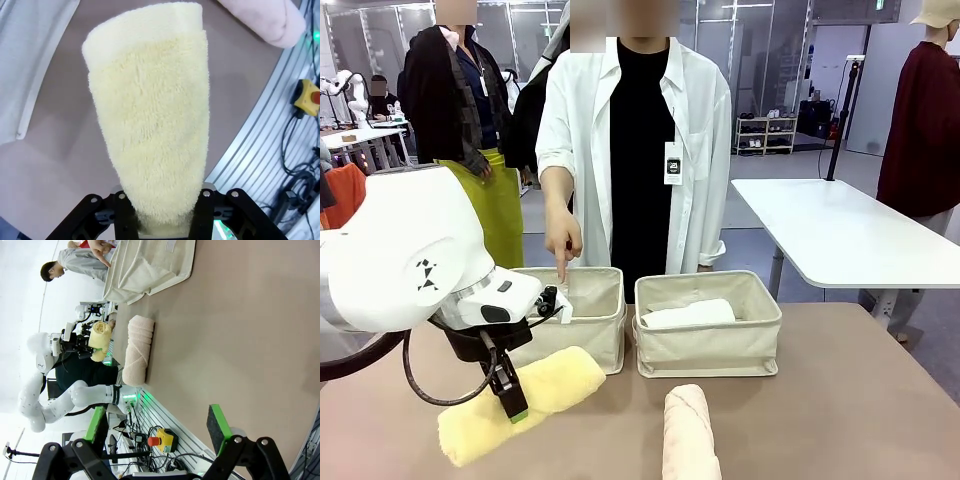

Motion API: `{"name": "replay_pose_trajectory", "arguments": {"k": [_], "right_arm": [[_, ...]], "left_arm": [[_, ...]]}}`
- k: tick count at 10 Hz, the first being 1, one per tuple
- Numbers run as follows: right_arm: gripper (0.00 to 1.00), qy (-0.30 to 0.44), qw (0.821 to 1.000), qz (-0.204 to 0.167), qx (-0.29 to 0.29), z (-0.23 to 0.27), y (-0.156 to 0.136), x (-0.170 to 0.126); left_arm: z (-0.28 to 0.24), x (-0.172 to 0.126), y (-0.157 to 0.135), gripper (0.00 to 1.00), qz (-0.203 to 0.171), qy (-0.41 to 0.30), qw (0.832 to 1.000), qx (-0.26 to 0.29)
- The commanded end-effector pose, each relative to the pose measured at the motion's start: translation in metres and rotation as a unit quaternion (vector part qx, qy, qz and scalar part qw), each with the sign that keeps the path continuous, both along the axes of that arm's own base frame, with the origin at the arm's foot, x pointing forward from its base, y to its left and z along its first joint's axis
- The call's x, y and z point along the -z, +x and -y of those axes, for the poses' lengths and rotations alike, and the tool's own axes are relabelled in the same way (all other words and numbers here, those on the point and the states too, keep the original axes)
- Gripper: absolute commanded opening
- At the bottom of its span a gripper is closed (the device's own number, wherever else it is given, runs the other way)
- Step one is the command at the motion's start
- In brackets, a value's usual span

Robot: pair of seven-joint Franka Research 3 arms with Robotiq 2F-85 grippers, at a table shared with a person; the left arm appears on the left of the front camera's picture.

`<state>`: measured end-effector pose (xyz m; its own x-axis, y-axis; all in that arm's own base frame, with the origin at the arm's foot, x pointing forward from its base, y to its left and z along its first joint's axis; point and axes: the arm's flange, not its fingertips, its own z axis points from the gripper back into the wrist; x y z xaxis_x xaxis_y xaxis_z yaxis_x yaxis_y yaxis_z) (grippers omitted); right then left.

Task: Divide the towels into two baskets.
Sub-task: Pick up one hotel-folded towel from the bottom of the table and place it in the Fabric basket indicated by the person.

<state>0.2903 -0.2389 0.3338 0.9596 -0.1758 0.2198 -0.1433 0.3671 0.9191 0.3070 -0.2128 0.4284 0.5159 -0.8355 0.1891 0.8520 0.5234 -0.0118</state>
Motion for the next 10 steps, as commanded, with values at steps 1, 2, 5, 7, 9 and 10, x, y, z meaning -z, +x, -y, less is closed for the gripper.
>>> {"name": "replay_pose_trajectory", "arguments": {"k": [1, 2, 5, 7, 9, 10], "right_arm": [[1.00, 0.000, 1.000, 0.005, 0.002, -0.002, -0.002, -0.003], [1.00, 0.000, 1.000, 0.005, 0.002, -0.002, -0.002, -0.003], [1.00, 0.000, 1.000, 0.005, 0.002, -0.002, -0.002, -0.003], [1.00, 0.000, 1.000, 0.005, 0.002, -0.002, -0.002, -0.003], [1.00, 0.000, 1.000, 0.005, 0.002, -0.002, -0.002, -0.003], [1.00, 0.000, 1.000, 0.005, 0.002, -0.002, -0.002, -0.003]], "left_arm": [[-0.001, 0.000, 0.000, 0.37, -0.002, -0.002, 1.000, 0.000], [-0.006, -0.010, -0.001, 0.37, 0.068, 0.021, 0.994, 0.088], [-0.023, -0.053, 0.041, 0.37, 0.184, 0.034, 0.964, 0.188], [-0.021, -0.067, 0.081, 0.37, 0.188, 0.048, 0.958, 0.211], [-0.015, -0.075, 0.118, 0.37, 0.200, 0.059, 0.951, 0.230], [-0.011, -0.083, 0.138, 0.37, 0.202, 0.057, 0.951, 0.229]]}}
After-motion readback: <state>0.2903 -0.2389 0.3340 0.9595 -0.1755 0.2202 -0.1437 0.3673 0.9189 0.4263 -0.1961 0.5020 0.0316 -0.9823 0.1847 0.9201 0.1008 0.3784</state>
